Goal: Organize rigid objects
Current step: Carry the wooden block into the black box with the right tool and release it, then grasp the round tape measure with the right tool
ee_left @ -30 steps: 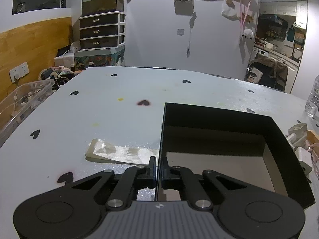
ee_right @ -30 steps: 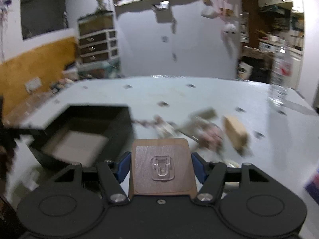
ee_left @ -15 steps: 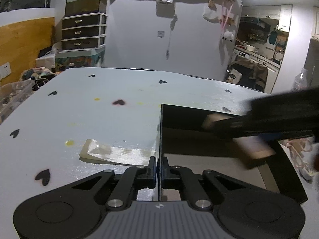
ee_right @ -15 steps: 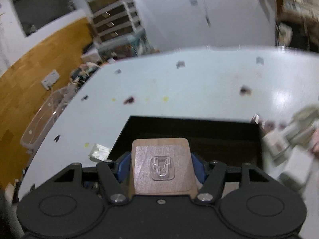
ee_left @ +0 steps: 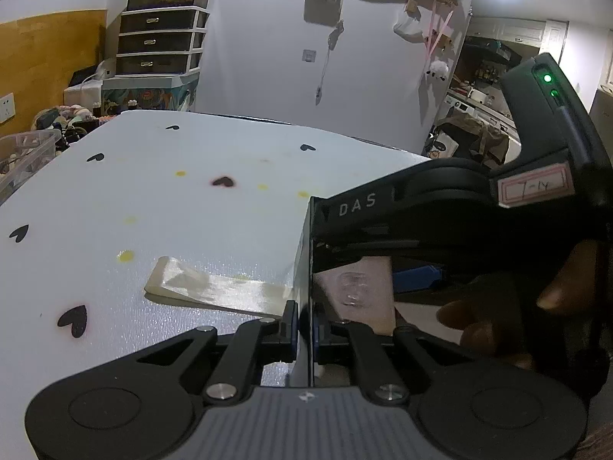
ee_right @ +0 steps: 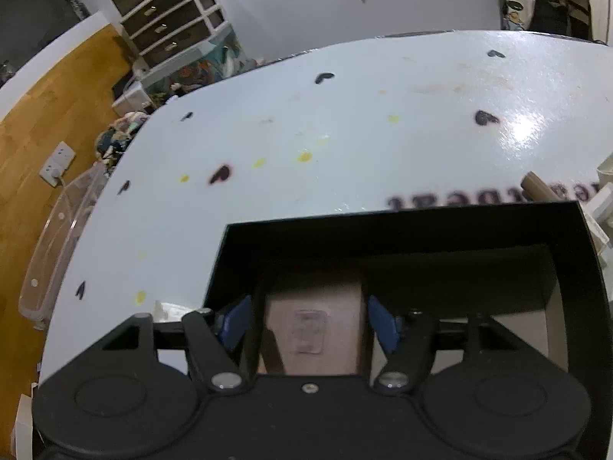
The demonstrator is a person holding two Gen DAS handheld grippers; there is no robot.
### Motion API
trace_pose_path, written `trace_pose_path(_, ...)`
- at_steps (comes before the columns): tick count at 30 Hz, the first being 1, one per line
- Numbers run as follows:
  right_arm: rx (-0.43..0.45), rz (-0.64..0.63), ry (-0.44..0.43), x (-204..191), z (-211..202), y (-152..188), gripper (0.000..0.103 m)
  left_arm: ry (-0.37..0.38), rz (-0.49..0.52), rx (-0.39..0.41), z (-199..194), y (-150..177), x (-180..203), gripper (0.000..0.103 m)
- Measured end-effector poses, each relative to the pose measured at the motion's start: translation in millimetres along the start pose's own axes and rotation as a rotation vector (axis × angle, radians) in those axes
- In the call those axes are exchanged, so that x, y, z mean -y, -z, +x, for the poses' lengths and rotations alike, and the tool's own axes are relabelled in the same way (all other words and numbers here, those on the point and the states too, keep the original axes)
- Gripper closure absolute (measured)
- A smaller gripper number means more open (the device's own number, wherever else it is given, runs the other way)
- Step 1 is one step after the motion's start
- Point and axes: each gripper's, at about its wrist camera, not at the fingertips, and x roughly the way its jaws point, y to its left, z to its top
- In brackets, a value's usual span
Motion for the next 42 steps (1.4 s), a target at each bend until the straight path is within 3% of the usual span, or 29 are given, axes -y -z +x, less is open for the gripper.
trace_pose_path(10,0.108,-0.066,-0.08,15,-55,5,0.017,-0.019,0.003,-0.006,0,-1,3,0.096)
trace_pose_path(19,0.288,-0.128,-0.1,67,-125,22,0.004,-0.033,0.003,-0.004,-1,-1,6,0.097)
trace_pose_path(26,0.382,-0.145,-0.004,122,-154,49,0.0,-0.04,0.006,-0.005,-2,0,8,0.097)
trace_pose_path(38,0.353,-0.061,0.223,217,-142,76,0.0,-0.053,0.004,-0.003,-2,0,11,0.097)
trace_pose_path(42,0.33,-0.052,0.27,236,-129,81,0.006,-0.059,0.008,-0.004,-2,0,13,0.097)
